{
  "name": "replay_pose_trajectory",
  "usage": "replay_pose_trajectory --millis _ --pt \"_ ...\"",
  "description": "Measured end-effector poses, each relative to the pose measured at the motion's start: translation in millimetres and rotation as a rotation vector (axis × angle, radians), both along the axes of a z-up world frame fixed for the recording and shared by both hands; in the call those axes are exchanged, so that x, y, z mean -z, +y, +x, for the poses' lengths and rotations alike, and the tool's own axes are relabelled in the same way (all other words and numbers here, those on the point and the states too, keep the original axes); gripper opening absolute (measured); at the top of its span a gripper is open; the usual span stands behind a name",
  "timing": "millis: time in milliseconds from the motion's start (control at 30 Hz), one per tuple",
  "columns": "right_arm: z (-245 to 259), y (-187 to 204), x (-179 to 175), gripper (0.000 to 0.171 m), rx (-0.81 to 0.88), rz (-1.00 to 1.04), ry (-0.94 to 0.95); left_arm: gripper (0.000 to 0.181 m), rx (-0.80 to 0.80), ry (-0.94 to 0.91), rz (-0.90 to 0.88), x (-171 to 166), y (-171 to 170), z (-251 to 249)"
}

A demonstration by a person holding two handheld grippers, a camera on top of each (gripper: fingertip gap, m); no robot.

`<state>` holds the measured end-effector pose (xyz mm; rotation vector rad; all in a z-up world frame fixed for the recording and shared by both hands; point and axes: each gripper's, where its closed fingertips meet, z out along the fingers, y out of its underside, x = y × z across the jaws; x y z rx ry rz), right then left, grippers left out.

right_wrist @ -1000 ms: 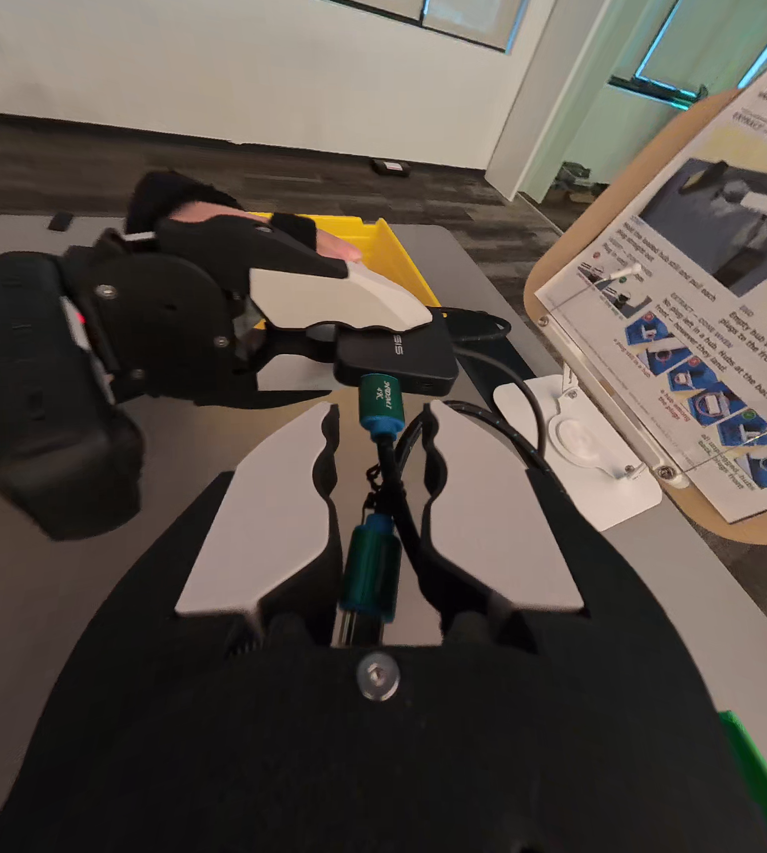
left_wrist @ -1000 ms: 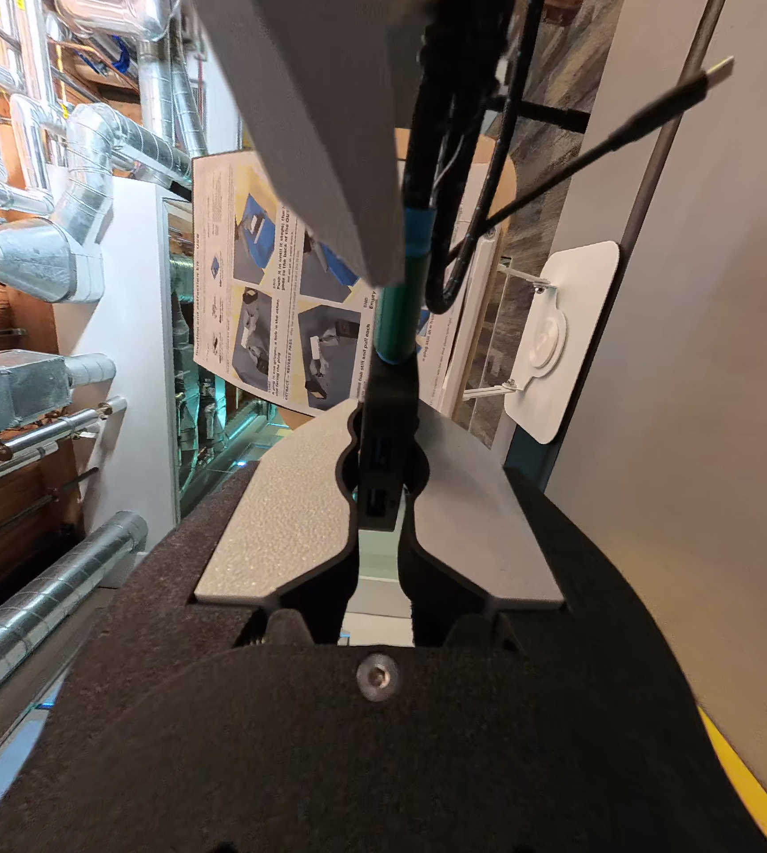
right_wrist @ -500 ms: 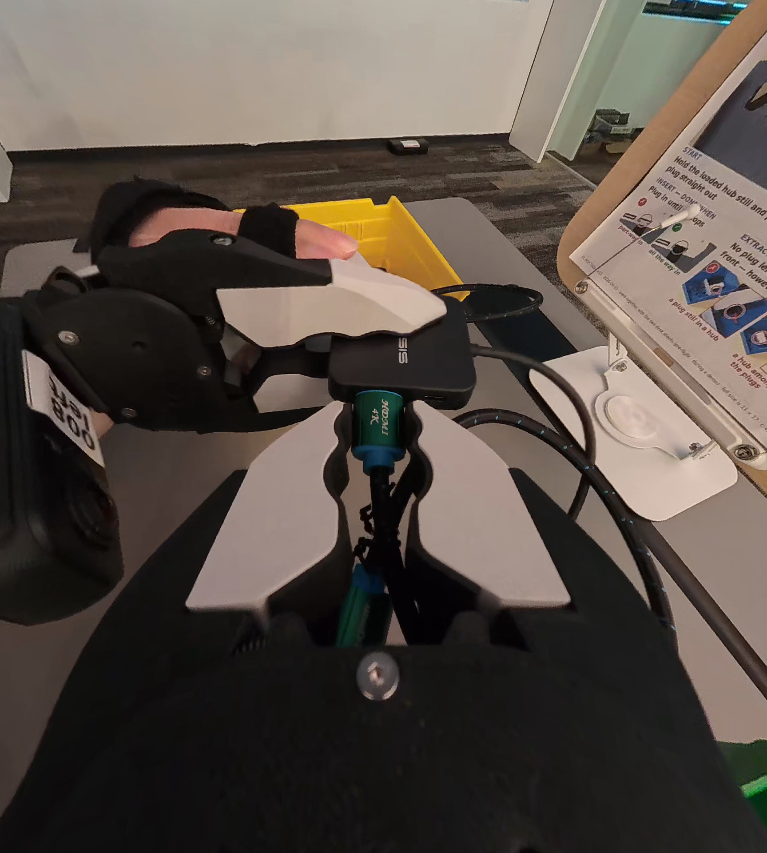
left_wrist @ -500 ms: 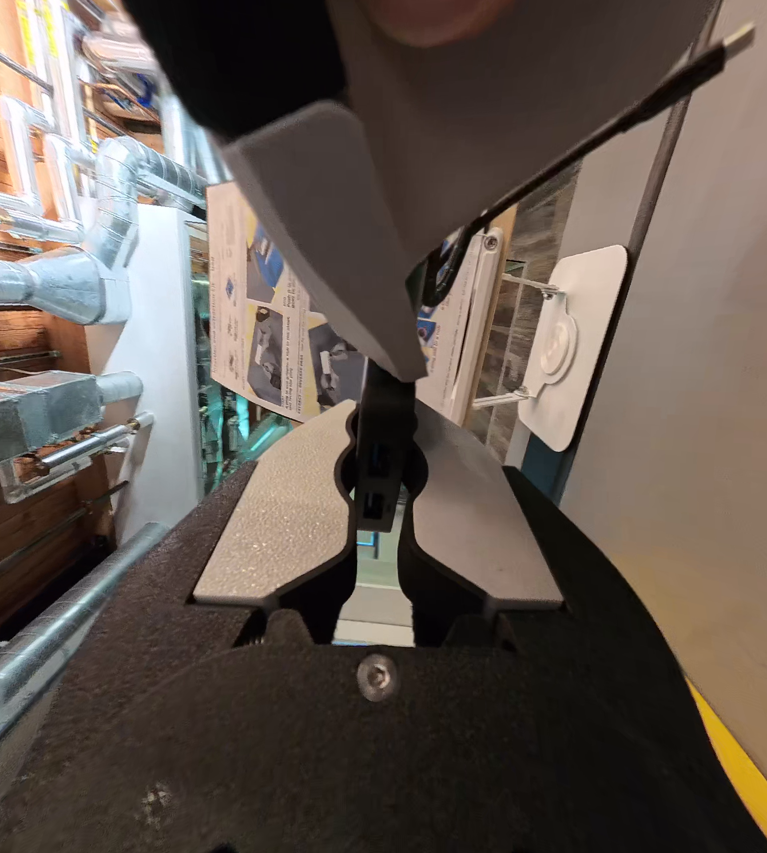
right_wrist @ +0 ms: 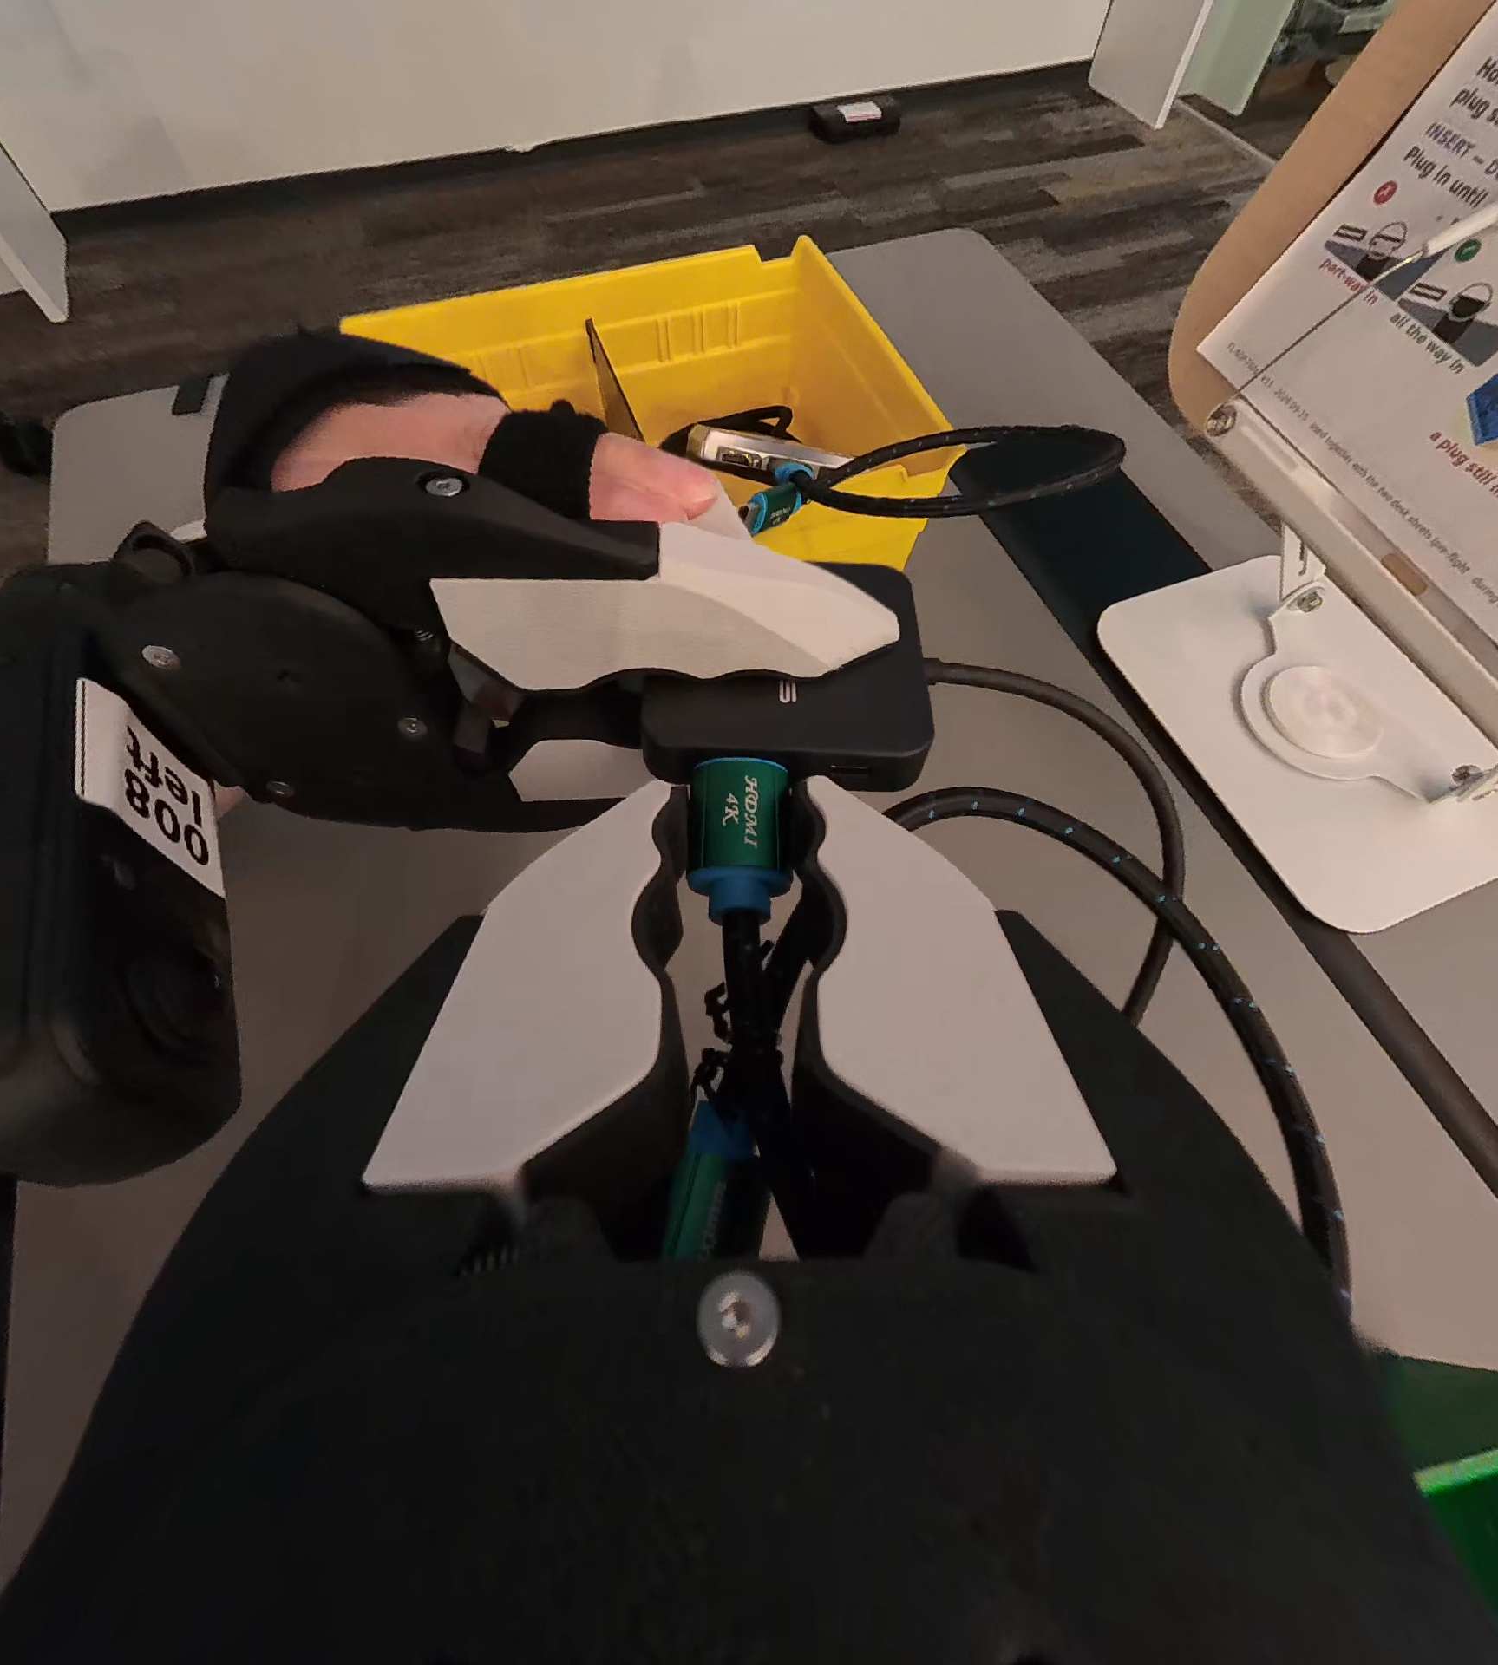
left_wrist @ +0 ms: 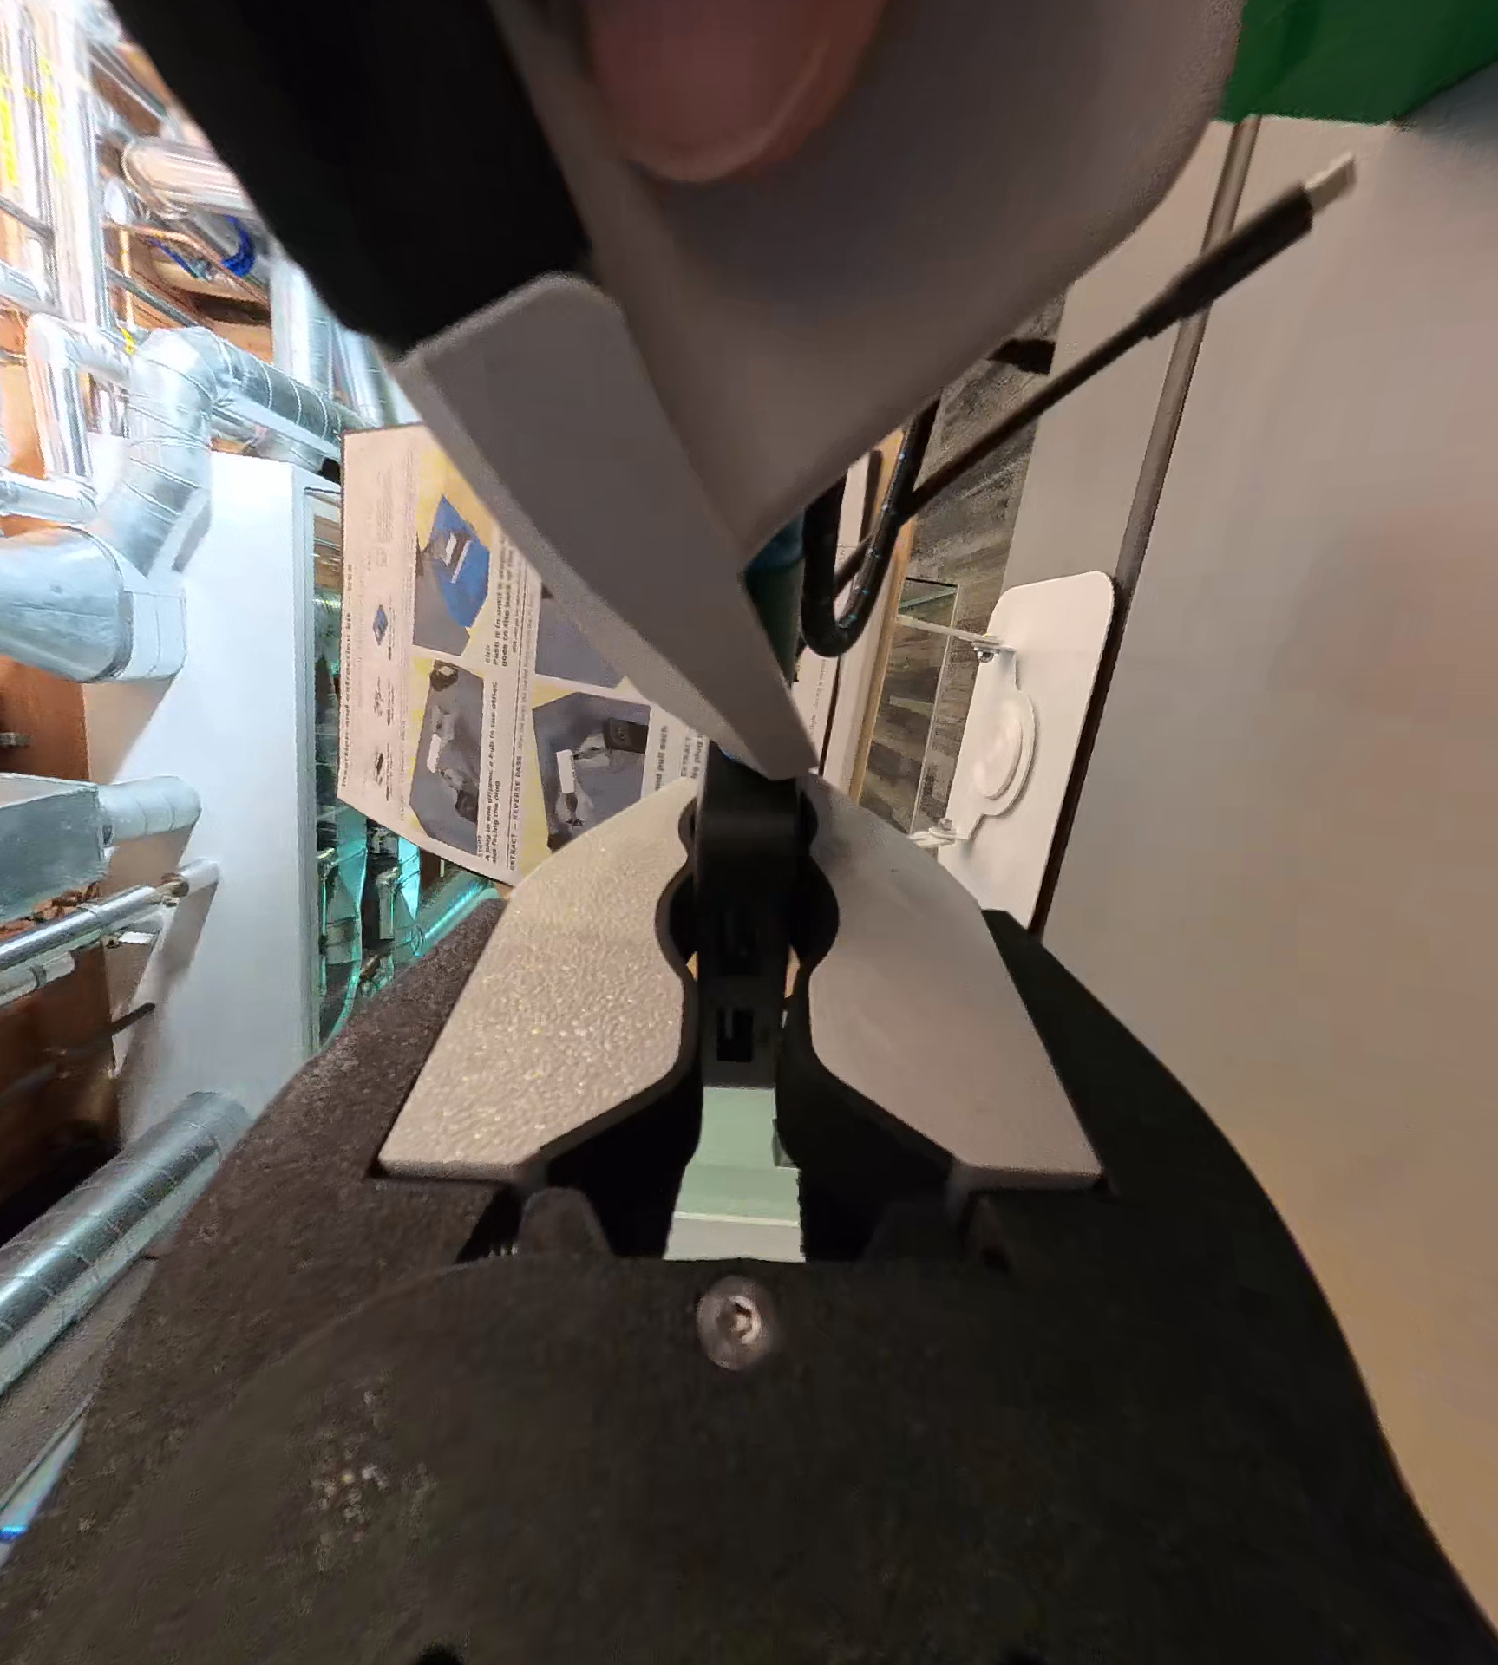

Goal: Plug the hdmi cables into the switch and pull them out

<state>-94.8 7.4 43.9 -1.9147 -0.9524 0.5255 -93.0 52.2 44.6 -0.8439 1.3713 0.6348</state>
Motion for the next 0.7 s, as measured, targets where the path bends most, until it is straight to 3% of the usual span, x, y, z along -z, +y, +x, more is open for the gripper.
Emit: replay_pose_trajectory --millis 700 --pt "9.3 -0.2 5.4 0.025 0.046 -0.021 -0.082 0.015 0.035 -0.060 0.014 0.7 1.7 6.7"
